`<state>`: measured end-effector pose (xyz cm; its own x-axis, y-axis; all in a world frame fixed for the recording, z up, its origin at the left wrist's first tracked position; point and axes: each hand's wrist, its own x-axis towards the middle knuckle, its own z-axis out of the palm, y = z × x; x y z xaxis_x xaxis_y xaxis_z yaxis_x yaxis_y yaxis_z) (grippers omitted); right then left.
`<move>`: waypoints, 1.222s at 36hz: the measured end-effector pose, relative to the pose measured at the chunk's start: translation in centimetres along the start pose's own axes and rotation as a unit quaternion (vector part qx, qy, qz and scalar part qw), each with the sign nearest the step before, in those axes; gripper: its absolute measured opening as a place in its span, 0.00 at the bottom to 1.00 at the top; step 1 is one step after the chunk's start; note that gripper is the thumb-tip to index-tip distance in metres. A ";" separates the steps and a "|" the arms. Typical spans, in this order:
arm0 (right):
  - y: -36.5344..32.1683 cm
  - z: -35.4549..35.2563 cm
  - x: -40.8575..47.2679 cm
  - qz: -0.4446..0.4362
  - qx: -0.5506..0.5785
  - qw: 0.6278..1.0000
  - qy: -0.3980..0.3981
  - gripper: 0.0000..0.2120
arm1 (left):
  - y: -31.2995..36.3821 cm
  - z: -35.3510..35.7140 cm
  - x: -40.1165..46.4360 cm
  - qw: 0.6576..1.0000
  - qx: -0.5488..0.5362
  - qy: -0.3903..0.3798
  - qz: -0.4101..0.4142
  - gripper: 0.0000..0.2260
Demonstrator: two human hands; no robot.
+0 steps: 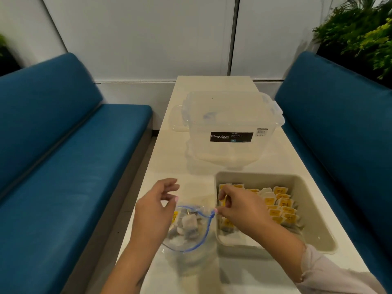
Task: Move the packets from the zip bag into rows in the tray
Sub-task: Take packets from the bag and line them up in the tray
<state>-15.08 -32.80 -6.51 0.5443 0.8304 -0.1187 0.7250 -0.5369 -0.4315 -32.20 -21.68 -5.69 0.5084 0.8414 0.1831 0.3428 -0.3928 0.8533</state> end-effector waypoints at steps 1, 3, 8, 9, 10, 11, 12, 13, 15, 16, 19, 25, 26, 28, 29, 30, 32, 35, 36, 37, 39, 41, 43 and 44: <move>-0.4 -0.1 0.0 -0.010 0.005 1.000 0.000 0.10 | -0.2 -0.2 0.2 1.000 0.001 0.008 -0.004 0.18; -1.4 0.0 0.2 -0.028 0.011 1.000 -0.003 0.10 | -0.8 -0.8 0.3 1.000 0.009 0.017 -0.015 0.17; -4.0 1.0 0.5 -0.059 0.012 0.998 -0.019 0.09 | -2.7 -1.9 -0.2 0.996 0.054 -0.025 -0.059 0.16; -4.4 1.3 0.5 -0.063 0.017 0.998 -0.023 0.09 | -3.0 -2.0 -0.3 0.995 0.070 -0.040 -0.063 0.17; -4.8 1.5 0.4 -0.068 0.018 0.997 -0.027 0.08 | -3.3 -2.1 -0.5 0.993 0.086 -0.055 -0.066 0.19; -5.2 1.9 0.3 -0.074 0.012 0.997 -0.031 0.08 | -3.5 -2.2 -0.7 0.990 0.102 -0.067 -0.068 0.20; -5.5 2.4 0.3 -0.080 0.001 0.996 -0.037 0.09 | -3.7 -2.3 -0.8 0.988 0.116 -0.077 -0.071 0.21; -5.9 3.0 0.3 -0.086 -0.009 0.995 -0.044 0.10 | -4.0 -2.3 -0.9 0.986 0.125 -0.082 -0.074 0.21; -6.5 4.3 0.4 -0.095 -0.028 0.993 -0.070 0.13 | -4.6 -2.4 -1.0 0.985 0.125 -0.084 -0.084 0.21; -6.8 5.1 0.5 -0.101 -0.038 0.991 -0.082 0.15 | -4.9 -2.4 -1.0 0.986 0.117 -0.080 -0.091 0.20; -7.5 7.1 0.9 -0.113 -0.074 0.983 -0.125 0.20 | -5.5 -2.3 -0.9 0.988 0.093 -0.067 -0.098 0.18; -9.4 9.9 2.0 -0.042 -0.072 0.985 -0.148 0.14 | -5.5 -2.1 -1.2 0.993 0.065 -0.058 -0.078 0.19; -9.7 10.3 2.3 -0.029 -0.070 0.986 -0.150 0.13 | -5.5 -2.0 -1.3 0.994 0.060 -0.058 -0.075 0.19; -10.0 11.1 2.5 -0.022 -0.065 0.986 -0.152 0.13 | -5.5 -1.9 -1.4 0.994 0.056 -0.057 -0.070 0.20; -10.0 11.3 2.6 -0.026 -0.064 0.987 -0.148 0.13 | -5.5 -1.8 -1.5 0.995 0.056 -0.056 -0.068 0.20; -10.0 11.6 2.5 -0.016 -0.053 0.988 -0.145 0.13 | -5.6 -1.8 -1.5 0.995 0.057 -0.056 -0.066 0.20; -9.9 12.0 2.4 -0.002 -0.029 0.992 -0.125 0.12 | -5.7 -1.8 -1.7 0.994 0.058 -0.059 -0.065 0.19; -9.9 12.1 2.1 0.015 -0.024 0.993 -0.111 0.12 | -5.7 -1.7 -1.9 0.994 0.061 -0.062 -0.065 0.19; -10.0 12.1 2.2 0.021 -0.021 0.994 -0.110 0.12 | -5.7 -1.8 -1.9 0.994 0.063 -0.063 -0.065 0.19; -10.1 12.1 2.2 0.028 -0.018 0.993 -0.110 0.12 | -5.7 -1.8 -1.9 0.994 0.064 -0.064 -0.065 0.19; -10.3 12.4 2.6 0.039 -0.016 0.992 -0.122 0.11 | -5.8 -1.8 -1.9 0.994 0.065 -0.064 -0.065 0.19; -10.5 12.4 2.7 0.043 -0.025 0.990 -0.135 0.07 | -5.8 -1.9 -1.9 0.994 0.062 -0.062 -0.065 0.19; -10.4 12.2 2.5 0.044 0.000 0.992 -0.121 0.06 | -5.9 -1.8 -1.7 0.994 0.060 -0.062 -0.066 0.19; -10.3 12.2 2.5 0.049 0.031 0.992 -0.112 0.08 | -5.9 -1.8 -1.7 0.994 0.059 -0.063 -0.066 0.19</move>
<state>-26.35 -23.43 -13.33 0.4976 0.7911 -0.3558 0.6424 -0.6117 -0.4618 -36.52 -20.09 -10.12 0.5446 0.8387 0.0050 0.4999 -0.3294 0.8010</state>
